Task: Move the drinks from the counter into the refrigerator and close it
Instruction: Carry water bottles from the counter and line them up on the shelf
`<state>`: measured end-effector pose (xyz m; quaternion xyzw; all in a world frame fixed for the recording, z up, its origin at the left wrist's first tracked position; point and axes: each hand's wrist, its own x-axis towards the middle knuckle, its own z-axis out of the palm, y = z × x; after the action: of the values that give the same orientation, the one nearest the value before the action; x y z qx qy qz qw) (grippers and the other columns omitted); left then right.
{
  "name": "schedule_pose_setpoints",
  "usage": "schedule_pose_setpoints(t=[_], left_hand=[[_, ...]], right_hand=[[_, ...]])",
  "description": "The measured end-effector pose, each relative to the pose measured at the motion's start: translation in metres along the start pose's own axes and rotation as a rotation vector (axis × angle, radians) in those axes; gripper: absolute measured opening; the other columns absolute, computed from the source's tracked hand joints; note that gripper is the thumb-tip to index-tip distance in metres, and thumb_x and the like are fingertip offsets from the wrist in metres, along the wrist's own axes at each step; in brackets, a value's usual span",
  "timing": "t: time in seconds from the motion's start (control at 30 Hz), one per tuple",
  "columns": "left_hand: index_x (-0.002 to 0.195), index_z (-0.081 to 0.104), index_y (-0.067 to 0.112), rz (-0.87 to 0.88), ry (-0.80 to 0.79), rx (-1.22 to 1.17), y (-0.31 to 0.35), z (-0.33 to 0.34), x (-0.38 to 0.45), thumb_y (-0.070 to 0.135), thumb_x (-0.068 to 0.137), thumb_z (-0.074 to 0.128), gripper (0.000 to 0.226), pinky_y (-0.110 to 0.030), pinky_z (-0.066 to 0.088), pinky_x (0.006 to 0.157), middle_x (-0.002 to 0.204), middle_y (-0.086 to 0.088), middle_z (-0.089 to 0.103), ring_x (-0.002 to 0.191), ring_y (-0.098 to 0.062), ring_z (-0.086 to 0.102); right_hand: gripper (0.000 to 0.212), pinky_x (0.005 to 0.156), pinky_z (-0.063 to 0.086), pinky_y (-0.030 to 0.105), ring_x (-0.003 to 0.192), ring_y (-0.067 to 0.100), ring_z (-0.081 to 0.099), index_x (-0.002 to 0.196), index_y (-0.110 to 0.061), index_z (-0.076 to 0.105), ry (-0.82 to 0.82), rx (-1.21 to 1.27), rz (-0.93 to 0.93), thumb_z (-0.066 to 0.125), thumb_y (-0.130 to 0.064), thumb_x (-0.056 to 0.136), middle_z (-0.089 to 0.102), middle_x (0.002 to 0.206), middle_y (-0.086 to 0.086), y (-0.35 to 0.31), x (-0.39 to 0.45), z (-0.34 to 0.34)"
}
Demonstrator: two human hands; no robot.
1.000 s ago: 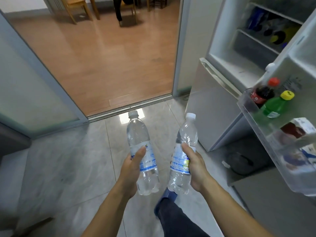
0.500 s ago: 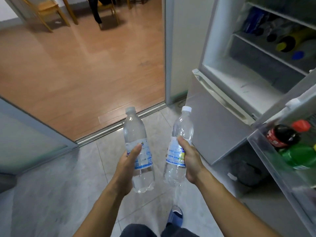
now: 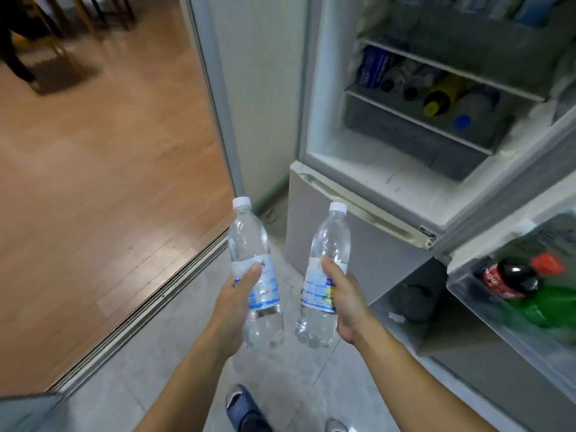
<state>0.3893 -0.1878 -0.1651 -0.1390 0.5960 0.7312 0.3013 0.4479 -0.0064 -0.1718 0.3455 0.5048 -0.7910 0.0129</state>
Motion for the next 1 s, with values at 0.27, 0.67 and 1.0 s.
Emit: schedule_pose_setpoints(t=[0.27,0.67,1.0], left_hand=[[0.118,0.065,0.011,0.030,-0.265,0.129,0.083,0.016,0.071,0.048,0.072,0.070,0.059,-0.039,0.055,0.070,0.094,-0.013,0.073,0.082,-0.029,0.069],[0.090,0.076,0.028,0.185,-0.513,0.247,0.177,0.149,0.131,0.055,0.064,0.079,0.037,-0.034,0.056,0.060,0.086,-0.009,0.076,0.071,-0.024,0.072],[0.096,0.068,0.044,0.375,-0.446,0.304,0.251,0.258,0.182,0.069,0.056,0.074,0.048,-0.048,0.058,0.080,0.096,0.005,0.077,0.090,-0.022,0.074]], right_hand=[[0.062,0.063,0.058,0.026,0.086,0.022,0.075,0.111,-0.020,0.070,0.164,0.085,-0.127,0.073,-0.057,0.061,0.077,0.099,0.009,-0.048,0.016,0.038],[0.033,0.056,0.057,0.024,0.072,0.017,0.074,0.106,-0.019,0.068,0.353,0.161,-0.405,0.069,-0.044,0.084,0.078,0.088,0.006,-0.171,0.058,-0.006],[0.041,0.080,0.060,0.043,0.080,0.023,0.071,0.121,-0.015,0.064,0.341,0.340,-0.535,0.072,-0.033,0.085,0.075,0.093,0.007,-0.282,0.109,-0.047]])
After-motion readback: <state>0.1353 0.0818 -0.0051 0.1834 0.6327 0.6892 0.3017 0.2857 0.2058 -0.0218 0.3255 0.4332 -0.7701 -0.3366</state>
